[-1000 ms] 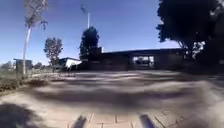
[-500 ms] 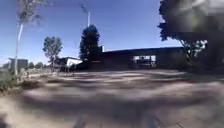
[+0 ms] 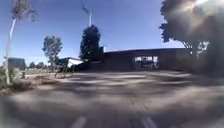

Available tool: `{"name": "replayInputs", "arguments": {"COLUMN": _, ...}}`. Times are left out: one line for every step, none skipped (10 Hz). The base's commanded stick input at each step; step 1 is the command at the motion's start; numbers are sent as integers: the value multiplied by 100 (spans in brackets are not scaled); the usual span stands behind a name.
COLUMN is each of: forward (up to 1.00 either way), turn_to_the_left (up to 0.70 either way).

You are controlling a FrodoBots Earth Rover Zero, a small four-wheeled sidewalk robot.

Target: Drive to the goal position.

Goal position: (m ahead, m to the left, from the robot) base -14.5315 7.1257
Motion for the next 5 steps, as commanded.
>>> {"name": "replayInputs", "arguments": {"forward": 100, "turn_to_the_left": 0}}
{"name": "replayInputs", "arguments": {"forward": 100, "turn_to_the_left": 0}}
{"name": "replayInputs", "arguments": {"forward": 100, "turn_to_the_left": 0}}
{"name": "replayInputs", "arguments": {"forward": 100, "turn_to_the_left": 0}}
{"name": "replayInputs", "arguments": {"forward": 100, "turn_to_the_left": 0}}
